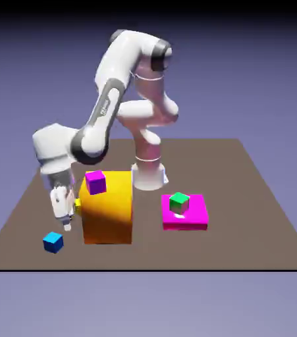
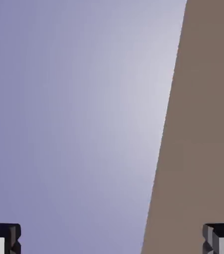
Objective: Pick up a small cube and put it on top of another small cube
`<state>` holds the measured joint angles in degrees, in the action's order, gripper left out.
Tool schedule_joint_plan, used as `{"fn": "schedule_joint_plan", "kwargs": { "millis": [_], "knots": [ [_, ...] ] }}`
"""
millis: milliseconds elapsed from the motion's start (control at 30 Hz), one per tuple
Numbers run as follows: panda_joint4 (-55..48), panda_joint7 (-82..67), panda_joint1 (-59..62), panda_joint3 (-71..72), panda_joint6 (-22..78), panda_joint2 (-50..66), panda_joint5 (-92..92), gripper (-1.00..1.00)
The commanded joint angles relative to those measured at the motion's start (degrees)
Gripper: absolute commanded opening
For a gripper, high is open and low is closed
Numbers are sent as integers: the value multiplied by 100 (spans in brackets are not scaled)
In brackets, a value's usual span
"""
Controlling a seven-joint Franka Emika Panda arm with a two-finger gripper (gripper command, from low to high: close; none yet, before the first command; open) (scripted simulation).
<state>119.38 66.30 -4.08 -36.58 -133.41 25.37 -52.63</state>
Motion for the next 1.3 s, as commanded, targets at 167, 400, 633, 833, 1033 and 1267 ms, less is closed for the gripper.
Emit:
{"fn": "schedule_joint_plan", "kwargs": {
  "millis": [167,400,633,833,1033,1267],
  "knots": [
    [-722,647,463,-656,1376,1246,-848,0],
    [-703,536,1118,-113,1582,1990,-1276,0],
    [-566,623,1035,-610,2042,1229,-604,-100],
    [-447,-191,1248,-6,2787,-14,644,-100],
    [-367,-902,1477,669,3570,-1260,1967,-100],
    [-623,-626,1793,1816,4523,-2307,3670,-100]
  ]
}}
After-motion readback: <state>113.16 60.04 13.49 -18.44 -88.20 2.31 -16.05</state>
